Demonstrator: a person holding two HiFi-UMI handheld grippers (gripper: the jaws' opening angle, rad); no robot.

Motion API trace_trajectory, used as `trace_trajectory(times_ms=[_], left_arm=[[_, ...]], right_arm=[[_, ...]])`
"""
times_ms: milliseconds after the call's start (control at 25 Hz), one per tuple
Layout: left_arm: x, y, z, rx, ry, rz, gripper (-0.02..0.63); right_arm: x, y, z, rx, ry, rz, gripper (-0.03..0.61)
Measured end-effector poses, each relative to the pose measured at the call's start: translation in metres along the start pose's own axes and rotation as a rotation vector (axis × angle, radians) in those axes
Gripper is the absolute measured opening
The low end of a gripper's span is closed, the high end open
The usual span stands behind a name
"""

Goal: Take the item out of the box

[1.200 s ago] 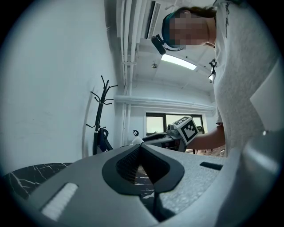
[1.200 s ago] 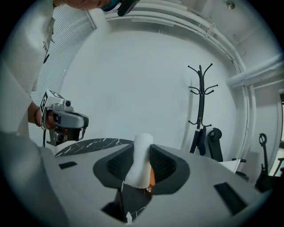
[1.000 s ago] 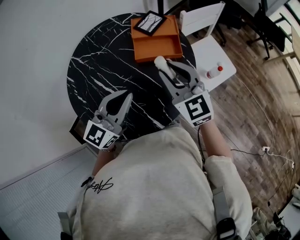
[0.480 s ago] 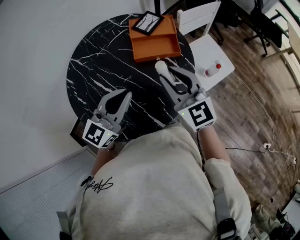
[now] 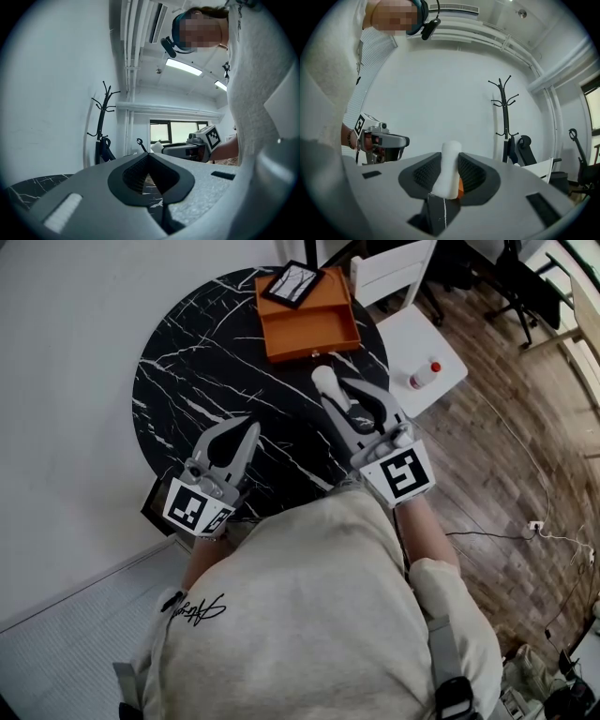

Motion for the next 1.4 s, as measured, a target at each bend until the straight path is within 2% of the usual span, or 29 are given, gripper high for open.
trace_trajectory(times_ms=[520,1400], left_arm=[[-0.004,0.0,-0.005,-0.003,-0.003,-0.003,0.0],[-0.004,0.011,-0.01,-0.018,-0.006,-0.006,0.0]], right_arm=[[-0.008,0.006,-0.014,0.074,-0.035,-0.008,0.112],[-0.005,0.007,-0.01,0.076,-0.053,-0.024,0.112]])
Point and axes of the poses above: the fingertips, and each gripper's own axes: x forward along the fingers, y to its left, z out of its top, the point moved 1 cm from there along -x, backward along the fingers, and after that the axes turned 9 degrees about y, right-handed, at the moved point
